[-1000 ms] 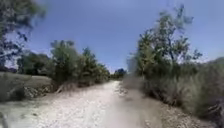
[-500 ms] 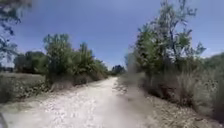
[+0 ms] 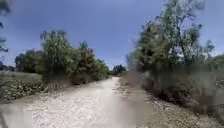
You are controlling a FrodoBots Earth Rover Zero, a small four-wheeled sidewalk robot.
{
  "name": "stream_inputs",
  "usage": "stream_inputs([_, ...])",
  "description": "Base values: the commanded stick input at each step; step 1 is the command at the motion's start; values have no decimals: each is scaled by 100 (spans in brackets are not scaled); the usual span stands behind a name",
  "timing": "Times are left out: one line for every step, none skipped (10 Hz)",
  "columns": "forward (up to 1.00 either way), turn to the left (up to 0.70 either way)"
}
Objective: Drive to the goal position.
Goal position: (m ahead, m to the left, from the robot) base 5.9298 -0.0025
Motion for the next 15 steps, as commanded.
stream_inputs([70,0])
stream_inputs([70,0])
stream_inputs([70,0])
stream_inputs([70,0])
stream_inputs([70,0])
stream_inputs([70,0])
stream_inputs([70,0])
stream_inputs([70,0])
stream_inputs([70,0])
stream_inputs([70,0])
stream_inputs([70,0])
stream_inputs([70,0])
stream_inputs([70,0])
stream_inputs([70,0])
stream_inputs([70,0])
